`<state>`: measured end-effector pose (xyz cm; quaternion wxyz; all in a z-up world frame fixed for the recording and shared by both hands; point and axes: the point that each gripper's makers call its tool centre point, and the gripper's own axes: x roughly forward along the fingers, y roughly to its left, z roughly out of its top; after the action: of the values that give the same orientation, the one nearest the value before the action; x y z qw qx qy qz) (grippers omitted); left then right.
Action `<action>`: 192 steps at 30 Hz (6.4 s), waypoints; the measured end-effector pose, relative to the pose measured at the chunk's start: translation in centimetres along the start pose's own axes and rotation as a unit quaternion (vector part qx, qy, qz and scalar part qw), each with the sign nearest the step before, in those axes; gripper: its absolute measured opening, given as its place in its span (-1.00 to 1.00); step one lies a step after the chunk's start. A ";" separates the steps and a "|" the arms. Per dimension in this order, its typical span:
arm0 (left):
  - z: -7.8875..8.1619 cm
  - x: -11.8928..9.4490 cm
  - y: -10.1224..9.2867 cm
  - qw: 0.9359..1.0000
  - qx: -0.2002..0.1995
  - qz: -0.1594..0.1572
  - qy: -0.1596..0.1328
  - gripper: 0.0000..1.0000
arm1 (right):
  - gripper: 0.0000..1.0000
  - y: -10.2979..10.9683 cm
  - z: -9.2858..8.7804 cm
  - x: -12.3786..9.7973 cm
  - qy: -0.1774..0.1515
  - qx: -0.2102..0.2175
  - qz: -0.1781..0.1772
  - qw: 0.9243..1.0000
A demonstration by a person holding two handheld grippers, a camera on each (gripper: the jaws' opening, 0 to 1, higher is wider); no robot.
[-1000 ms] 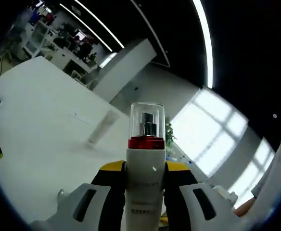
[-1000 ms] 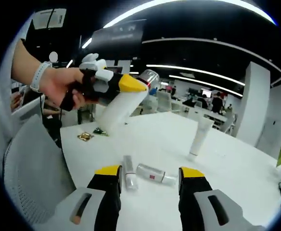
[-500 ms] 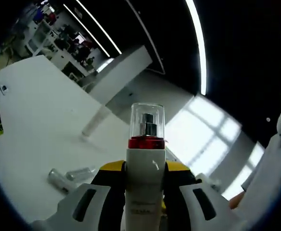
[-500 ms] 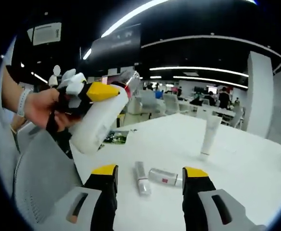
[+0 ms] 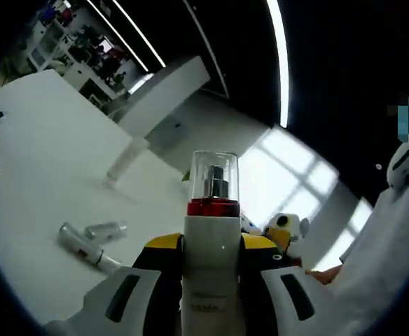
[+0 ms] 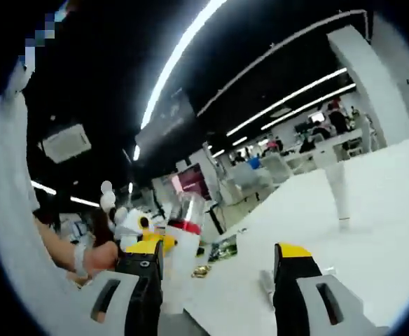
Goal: Arrange the skincare products in the storage area until every visible bottle or jar stands upright without overlapping.
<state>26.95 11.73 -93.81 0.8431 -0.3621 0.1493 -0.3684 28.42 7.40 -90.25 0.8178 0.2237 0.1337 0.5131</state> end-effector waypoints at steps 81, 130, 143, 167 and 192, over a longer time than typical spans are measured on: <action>-1.1 -0.1 -6.5 0.988 -0.043 -0.149 0.015 -0.46 | -0.47 7.8 0.6 4.8 0.134 0.152 0.253 0.946; -2.5 -0.4 1.8 0.997 0.015 0.057 0.043 -0.47 | -0.31 2.1 -6.8 7.0 0.238 0.065 -0.024 0.969; -3.1 0.1 2.5 0.988 0.084 0.100 0.079 -0.48 | -0.33 1.3 -7.1 7.0 0.240 0.037 -0.048 0.969; -5.0 -0.3 2.0 0.987 0.107 0.076 0.092 -0.45 | -0.39 2.1 -7.9 5.5 0.236 -0.003 -0.004 0.972; -5.7 0.4 0.7 0.985 0.131 0.047 0.100 -0.43 | -0.38 3.8 -6.3 5.5 0.204 -0.001 0.038 0.978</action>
<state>24.66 8.94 -98.26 0.8802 -0.2027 0.2007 -0.3794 25.04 15.21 -93.73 0.7537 0.1182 0.2886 0.5785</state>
